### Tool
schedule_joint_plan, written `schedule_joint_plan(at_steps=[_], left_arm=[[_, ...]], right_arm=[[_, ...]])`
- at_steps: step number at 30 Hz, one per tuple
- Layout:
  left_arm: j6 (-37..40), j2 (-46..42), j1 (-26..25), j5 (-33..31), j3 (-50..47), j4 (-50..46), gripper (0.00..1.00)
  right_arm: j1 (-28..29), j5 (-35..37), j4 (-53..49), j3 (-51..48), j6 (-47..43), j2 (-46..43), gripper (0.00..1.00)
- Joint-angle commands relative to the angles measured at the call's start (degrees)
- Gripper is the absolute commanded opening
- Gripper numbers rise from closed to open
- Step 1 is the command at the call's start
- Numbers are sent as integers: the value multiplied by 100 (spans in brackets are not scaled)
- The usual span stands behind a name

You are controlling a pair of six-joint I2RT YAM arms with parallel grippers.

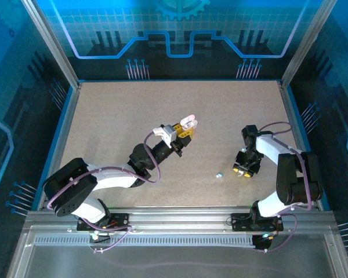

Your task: Insert the wireless bluetooth earbuds into the charging case

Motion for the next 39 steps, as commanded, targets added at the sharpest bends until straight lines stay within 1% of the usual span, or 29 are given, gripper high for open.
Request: schedule_joint_plan(at_steps=[1, 13, 26, 31, 34, 39], left_arm=[[-119, 7, 44, -97, -61, 208, 22], [-143, 50, 55, -103, -32, 220, 22], [-183, 68, 64, -97, -35, 234, 22], [-210, 107, 64, -96, -16, 230, 22], [-246, 120, 64, -67, 7, 193, 22], [-280, 130, 60, -13, 60, 84, 22]], right_arm=[[12, 27, -20, 173, -98, 121, 41], [16, 137, -44, 249, -113, 309, 36], [71, 7, 5, 174, -127, 262, 29], [216, -118, 100, 249, -241, -44, 28], [390, -127, 103, 340, -305, -387, 27], [853, 75, -41, 1012, -484, -1135, 27]])
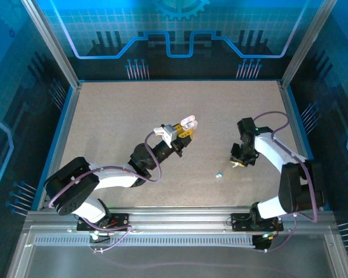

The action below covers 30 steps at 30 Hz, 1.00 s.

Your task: Insert the wireless bluetooth earbuds into the charging case

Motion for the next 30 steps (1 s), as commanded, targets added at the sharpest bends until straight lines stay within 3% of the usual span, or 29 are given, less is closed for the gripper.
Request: schedule_joint_plan(at_steps=[1, 7, 14, 30], left_arm=[[-133, 35, 35, 15, 77, 51, 22], [-224, 136, 34, 193, 152, -29, 22], [-356, 179, 36, 569, 291, -277, 22], [-484, 128, 35, 1174, 514, -620, 22]], right_arm=[[374, 153, -114, 579, -265, -606, 27], [1222, 656, -81, 1712, -952, -1326, 27], [2034, 989, 225, 2620, -1654, -1543, 27], [2947, 1052, 534, 2851, -2334, -1285, 27]])
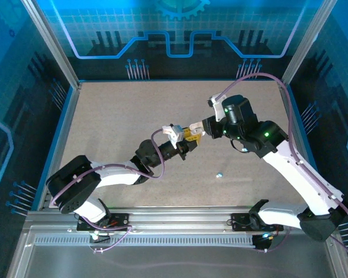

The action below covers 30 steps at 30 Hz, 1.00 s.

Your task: Insert the wireless bluetooth earbuds into the charging case

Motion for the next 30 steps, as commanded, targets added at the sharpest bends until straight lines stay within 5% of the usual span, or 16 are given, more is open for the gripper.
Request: schedule_joint_plan(at_steps=[1, 30], left_arm=[[-122, -14, 27, 205, 202, 72, 22], [-234, 25, 48, 4, 186, 343, 22]], right_arm=[[149, 128, 158, 165, -230, 62, 27], [401, 426, -108, -90, -843, 138, 24]])
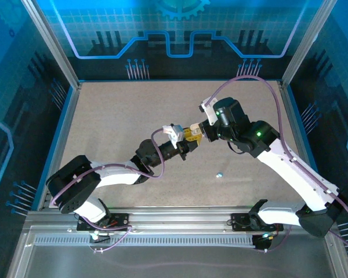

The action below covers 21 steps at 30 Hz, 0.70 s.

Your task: Insert the wireless bluetooth earbuds into the charging case

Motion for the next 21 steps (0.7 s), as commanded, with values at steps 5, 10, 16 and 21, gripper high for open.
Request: schedule_joint_plan(at_steps=[5, 10, 16, 21], left_arm=[[-192, 32, 44, -129, 161, 380, 22], [-214, 38, 50, -163, 145, 404, 22], [-223, 19, 55, -220, 128, 472, 22], [-221, 19, 53, -193, 132, 521, 22]], right_arm=[[97, -88, 38, -145, -40, -115, 24], [96, -258, 52, -181, -74, -126, 24], [71, -743, -100, -166, -94, -138, 28], [-46, -958, -150, -196, 72, -155, 30]])
